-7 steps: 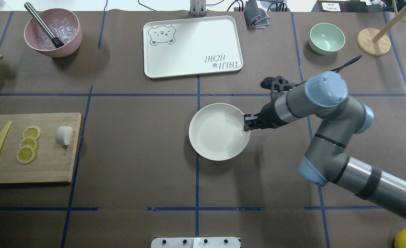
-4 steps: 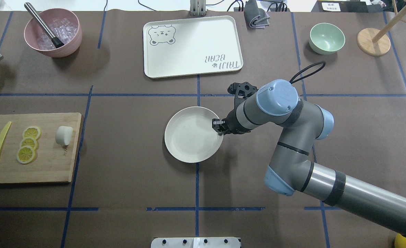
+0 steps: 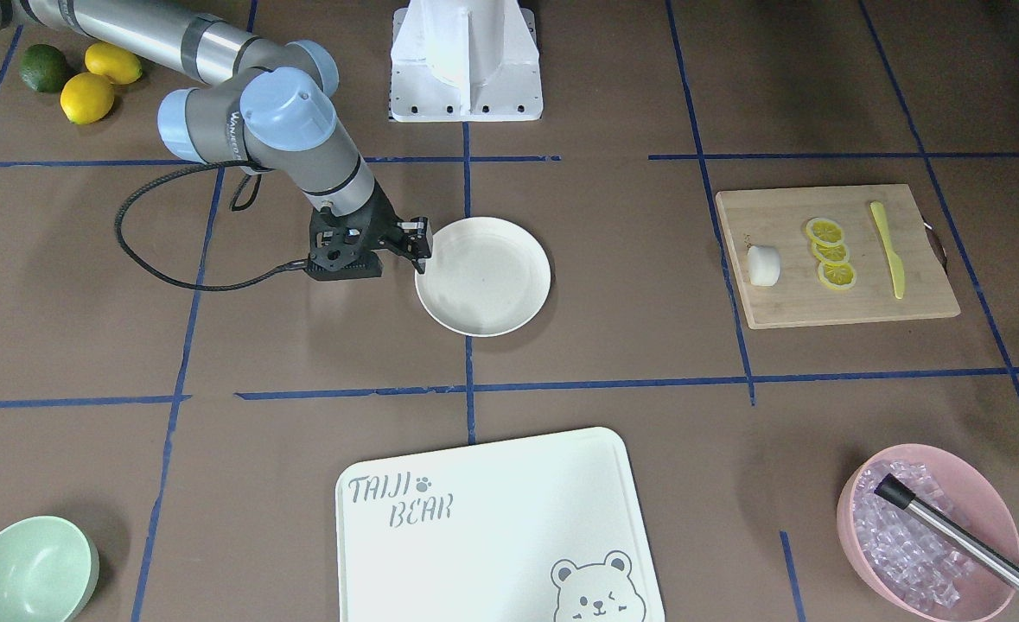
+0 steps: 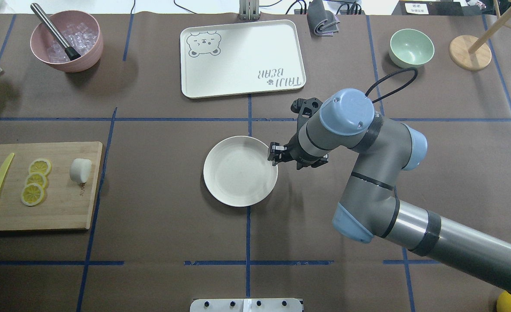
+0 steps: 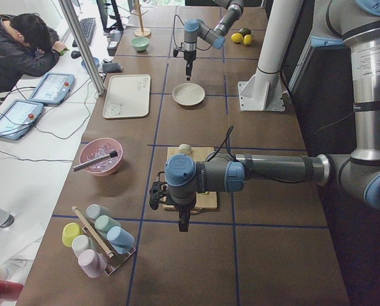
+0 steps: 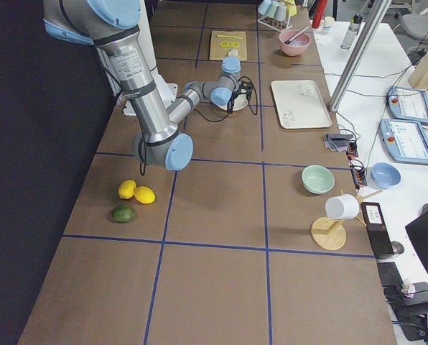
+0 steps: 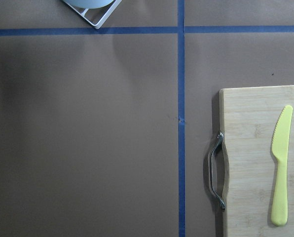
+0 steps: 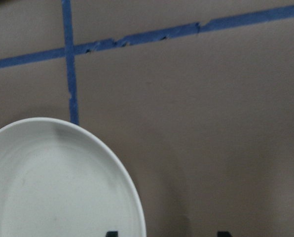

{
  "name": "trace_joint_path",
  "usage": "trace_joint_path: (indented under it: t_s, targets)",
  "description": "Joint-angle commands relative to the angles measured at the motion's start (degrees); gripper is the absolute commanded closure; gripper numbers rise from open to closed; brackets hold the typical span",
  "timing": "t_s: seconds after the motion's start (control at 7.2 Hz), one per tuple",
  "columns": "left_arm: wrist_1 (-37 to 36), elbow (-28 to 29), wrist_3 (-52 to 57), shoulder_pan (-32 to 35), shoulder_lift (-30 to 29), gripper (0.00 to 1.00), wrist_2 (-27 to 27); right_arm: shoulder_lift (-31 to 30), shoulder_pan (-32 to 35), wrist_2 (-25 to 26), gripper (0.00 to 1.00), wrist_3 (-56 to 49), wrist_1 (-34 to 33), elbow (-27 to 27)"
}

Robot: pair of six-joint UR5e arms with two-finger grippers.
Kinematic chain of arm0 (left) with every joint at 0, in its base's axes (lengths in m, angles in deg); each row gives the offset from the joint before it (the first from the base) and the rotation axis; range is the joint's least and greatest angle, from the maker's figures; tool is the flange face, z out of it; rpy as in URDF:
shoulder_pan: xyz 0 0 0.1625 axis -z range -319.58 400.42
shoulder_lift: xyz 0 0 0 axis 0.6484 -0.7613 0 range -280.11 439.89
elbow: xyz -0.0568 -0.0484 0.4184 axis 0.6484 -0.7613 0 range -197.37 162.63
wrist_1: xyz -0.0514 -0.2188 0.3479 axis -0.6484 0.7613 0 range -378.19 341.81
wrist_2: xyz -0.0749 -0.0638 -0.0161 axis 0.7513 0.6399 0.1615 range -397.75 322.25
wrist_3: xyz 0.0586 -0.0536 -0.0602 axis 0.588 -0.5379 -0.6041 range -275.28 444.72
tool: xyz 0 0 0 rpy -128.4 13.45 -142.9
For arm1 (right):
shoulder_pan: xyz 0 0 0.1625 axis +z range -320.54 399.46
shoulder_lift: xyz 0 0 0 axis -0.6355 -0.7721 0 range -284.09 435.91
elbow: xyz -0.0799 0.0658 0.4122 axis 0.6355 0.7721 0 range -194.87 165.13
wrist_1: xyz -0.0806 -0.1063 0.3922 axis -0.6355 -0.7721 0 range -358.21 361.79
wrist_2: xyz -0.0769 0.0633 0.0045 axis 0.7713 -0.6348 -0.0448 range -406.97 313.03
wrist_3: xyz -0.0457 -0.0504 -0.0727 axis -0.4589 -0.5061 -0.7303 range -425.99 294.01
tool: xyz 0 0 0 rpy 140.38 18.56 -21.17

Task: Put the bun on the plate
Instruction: 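Slide the white plate with the right gripper toward the table center, then release the plate and withdraw the right arm out of view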

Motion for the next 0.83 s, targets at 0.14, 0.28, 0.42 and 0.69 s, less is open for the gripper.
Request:
trace_joint_path:
  t_s: [0.14,0.28,0.42,0.69]
  targets:
    - [-0.01,-0.27,-0.41,-0.42,-0.85,0.0,-0.54,-5.72,11.88,-6.91,0.0,-19.83,-21.01,-12.19]
    - [0.08,-0.18,-0.41,-0.43,-1.9,0.0,-0.36,-9.05,14.95,-6.91,0.0,-30.62,-26.37,-15.71]
    - [0.6,0.08,-0.41,-0.43,-2.7,0.0,-0.27,-13.61,19.07,-6.91,0.0,-42.12,-29.47,-18.18]
    - [6.63,0.78,-0.41,-0.43,-3.67,0.0,-0.27,-22.67,30.31,-9.17,0.0,-65.14,-29.85,-18.47]
